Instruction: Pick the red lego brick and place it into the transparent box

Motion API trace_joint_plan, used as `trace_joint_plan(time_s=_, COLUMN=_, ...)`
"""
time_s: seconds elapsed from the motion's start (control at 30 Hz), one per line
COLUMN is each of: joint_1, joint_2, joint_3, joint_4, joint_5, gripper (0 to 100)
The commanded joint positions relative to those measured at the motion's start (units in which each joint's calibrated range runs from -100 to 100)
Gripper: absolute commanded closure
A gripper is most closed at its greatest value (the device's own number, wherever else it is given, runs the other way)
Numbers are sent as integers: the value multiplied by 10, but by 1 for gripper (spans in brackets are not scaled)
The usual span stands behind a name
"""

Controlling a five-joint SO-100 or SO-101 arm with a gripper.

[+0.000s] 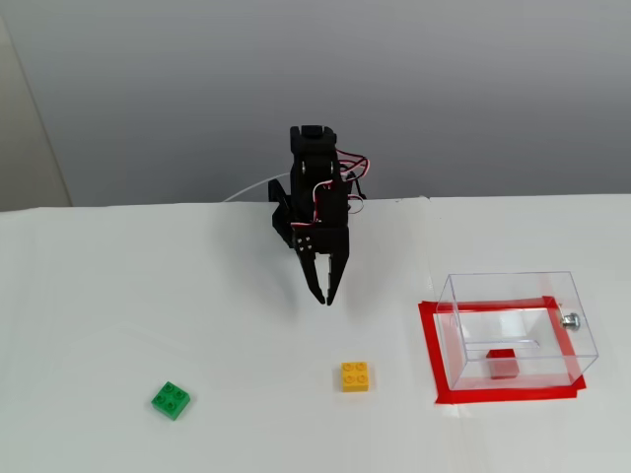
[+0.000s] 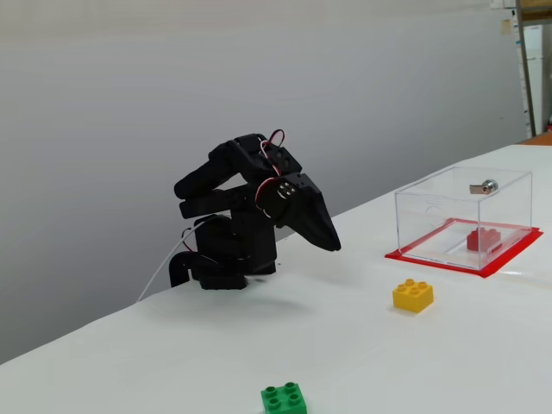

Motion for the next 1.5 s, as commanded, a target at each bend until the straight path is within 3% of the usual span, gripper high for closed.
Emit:
trace_joint_plan(time_s=0.0, joint_1=3, joint_2=-5, joint_3=33, joint_4=-7, joint_5=-1, gripper=99)
trace_joint_plan(time_s=0.3, joint_1=3, joint_2=-6, joint_3=113, joint_4=-5, joint_5=-1, gripper=99)
trace_joint_plan(time_s=0.53, joint_1=7, joint_2=-6, joint_3=110, joint_4=9, joint_5=-32, gripper=99)
trace_joint_plan(time_s=0.8, joint_1=7, joint_2=-6, joint_3=83, joint_4=108, joint_5=-33, gripper=99)
trace_joint_plan(time_s=1.47, joint_1=7, joint_2=-5, joint_3=82, joint_4=107, joint_5=-32, gripper=99)
